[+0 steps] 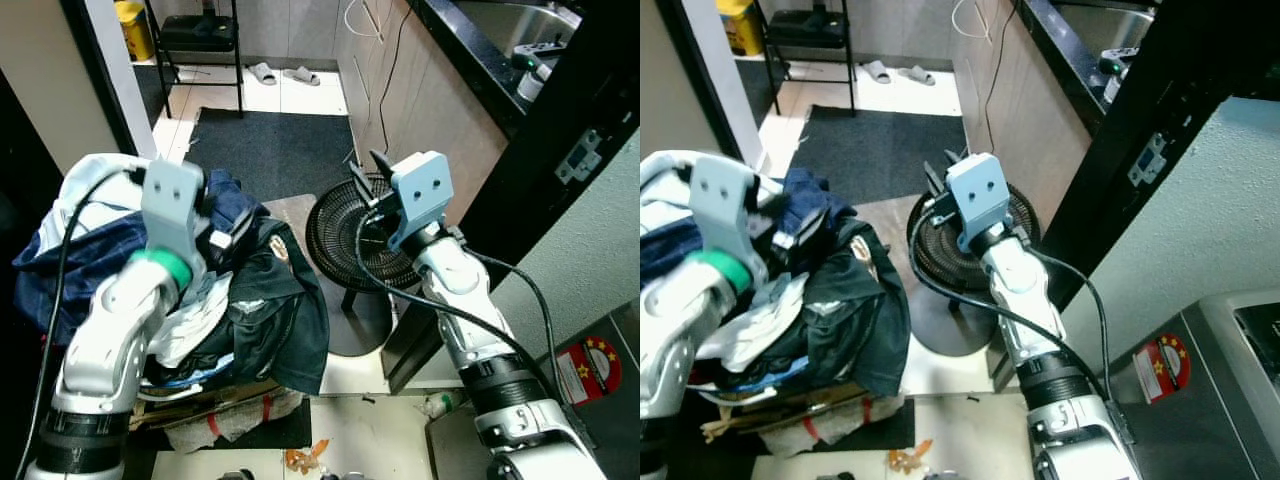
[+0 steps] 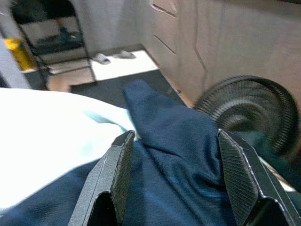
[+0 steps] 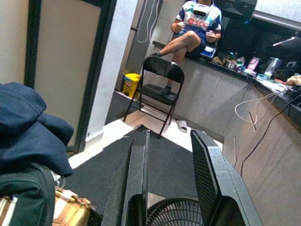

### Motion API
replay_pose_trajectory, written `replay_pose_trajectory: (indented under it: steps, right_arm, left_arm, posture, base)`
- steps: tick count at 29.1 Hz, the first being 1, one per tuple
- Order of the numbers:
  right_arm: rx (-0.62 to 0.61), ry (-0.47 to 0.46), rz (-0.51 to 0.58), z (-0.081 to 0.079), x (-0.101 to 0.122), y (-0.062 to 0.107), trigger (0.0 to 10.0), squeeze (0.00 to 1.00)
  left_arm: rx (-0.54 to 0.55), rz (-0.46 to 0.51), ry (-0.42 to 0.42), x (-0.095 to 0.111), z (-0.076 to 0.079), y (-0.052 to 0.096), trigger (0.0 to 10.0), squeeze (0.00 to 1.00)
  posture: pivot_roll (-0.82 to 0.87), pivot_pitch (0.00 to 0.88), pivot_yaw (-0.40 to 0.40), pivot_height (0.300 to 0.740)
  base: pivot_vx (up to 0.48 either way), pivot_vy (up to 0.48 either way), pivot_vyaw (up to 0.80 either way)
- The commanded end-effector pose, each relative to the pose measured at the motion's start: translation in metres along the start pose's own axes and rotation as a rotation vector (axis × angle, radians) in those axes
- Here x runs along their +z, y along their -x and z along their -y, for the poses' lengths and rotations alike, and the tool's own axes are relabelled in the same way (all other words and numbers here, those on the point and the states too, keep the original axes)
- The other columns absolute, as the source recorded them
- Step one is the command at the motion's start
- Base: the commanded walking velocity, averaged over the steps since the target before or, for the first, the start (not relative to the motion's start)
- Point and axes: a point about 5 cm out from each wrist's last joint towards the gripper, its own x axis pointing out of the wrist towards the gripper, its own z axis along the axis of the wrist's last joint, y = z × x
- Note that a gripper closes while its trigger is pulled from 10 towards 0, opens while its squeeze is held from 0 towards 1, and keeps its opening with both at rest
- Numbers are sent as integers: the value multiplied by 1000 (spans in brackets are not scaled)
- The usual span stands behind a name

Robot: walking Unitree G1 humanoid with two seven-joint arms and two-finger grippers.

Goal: Clothes washing

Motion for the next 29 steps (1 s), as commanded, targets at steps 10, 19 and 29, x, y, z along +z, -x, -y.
replay_pose_trajectory:
  steps: [10,19,29]
  right_arm:
    - [-1,-60,-28,-3,-7,-2,10000,0]
    - [-2,-73,-34,-4,-9,0,10000,0]
    - [-9,-80,-40,-4,-10,1,10000,0]
  left_arm:
    - [192,-39,24,-3,-34,-5,10000,0]
    - [332,-158,-55,-15,-64,1,10000,0]
    - [412,-201,-69,-16,-87,1,10000,0]
  posture:
    - [52,36,-47,740]
    - [49,45,-45,740]
    - [49,52,-44,740]
  base:
    - [0,0,0]
    - [0,0,0]
    - [0,0,0]
